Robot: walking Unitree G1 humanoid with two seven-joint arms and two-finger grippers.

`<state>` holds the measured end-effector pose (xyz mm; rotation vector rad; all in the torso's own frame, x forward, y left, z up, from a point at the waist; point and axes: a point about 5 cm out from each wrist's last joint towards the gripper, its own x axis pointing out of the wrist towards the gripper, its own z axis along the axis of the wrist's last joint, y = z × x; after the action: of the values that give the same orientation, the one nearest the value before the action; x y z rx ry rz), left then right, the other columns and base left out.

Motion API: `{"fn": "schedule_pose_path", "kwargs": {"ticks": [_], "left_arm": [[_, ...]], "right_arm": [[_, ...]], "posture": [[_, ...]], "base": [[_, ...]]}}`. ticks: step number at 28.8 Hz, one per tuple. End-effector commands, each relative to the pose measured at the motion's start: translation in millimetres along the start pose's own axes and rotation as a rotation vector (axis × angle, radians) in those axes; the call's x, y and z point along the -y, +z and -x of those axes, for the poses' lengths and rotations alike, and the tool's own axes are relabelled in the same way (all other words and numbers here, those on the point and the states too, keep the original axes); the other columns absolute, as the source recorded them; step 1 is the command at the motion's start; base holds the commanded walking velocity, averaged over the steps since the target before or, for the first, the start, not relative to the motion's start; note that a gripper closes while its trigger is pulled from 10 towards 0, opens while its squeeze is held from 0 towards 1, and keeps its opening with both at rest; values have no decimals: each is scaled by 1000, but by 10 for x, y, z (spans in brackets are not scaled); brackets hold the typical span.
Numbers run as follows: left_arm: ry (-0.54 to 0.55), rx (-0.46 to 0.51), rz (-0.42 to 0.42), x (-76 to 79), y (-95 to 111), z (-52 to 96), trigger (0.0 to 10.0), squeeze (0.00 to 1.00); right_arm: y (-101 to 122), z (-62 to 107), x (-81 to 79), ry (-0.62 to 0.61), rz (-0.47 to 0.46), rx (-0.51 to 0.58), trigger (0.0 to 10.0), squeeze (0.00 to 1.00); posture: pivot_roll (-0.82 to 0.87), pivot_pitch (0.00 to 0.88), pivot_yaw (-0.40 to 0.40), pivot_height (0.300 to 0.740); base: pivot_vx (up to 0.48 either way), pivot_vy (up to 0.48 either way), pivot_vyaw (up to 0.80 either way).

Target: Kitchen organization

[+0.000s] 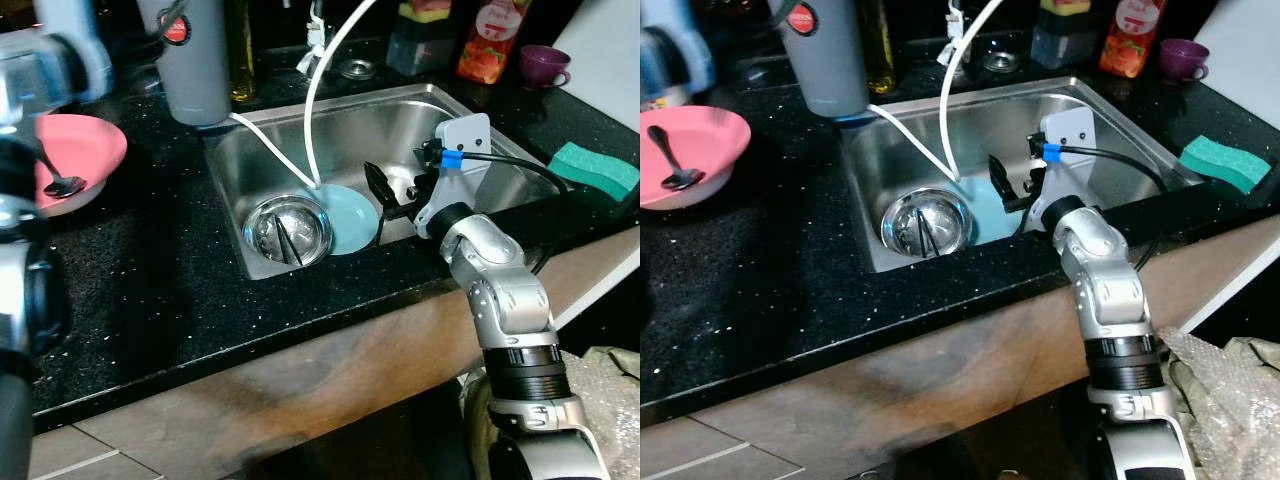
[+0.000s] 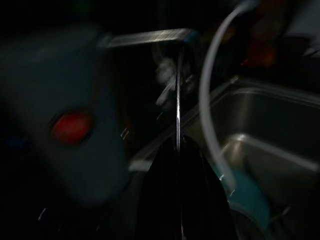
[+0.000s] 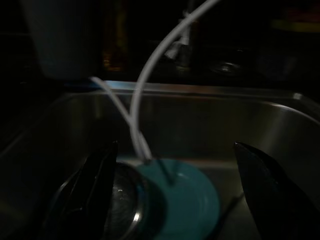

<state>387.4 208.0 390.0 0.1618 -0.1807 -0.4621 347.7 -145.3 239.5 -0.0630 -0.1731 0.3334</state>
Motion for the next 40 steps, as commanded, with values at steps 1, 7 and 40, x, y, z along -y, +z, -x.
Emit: {"fn": "schedule_pose_path", "kwargs": {"ticks": [1, 7, 40], "left_arm": [[37, 90, -38, 113, 43, -65, 0, 0], [5, 241, -120, 734, -246, -276, 0, 0], [-351, -228, -415, 1359, -1518, -120, 0, 0]], "right_arm": [[0, 14, 34, -20, -5, 5, 10000, 0], [-17, 58, 35, -42, -13, 5, 10000, 0], [-132, 108, -96, 58, -1, -74, 10000, 0]], "posture": [[17, 86, -19, 740], [6, 93, -2, 740], [20, 104, 18, 740]], "base": [[0, 0, 0], [0, 0, 0], [0, 0, 0]]}}
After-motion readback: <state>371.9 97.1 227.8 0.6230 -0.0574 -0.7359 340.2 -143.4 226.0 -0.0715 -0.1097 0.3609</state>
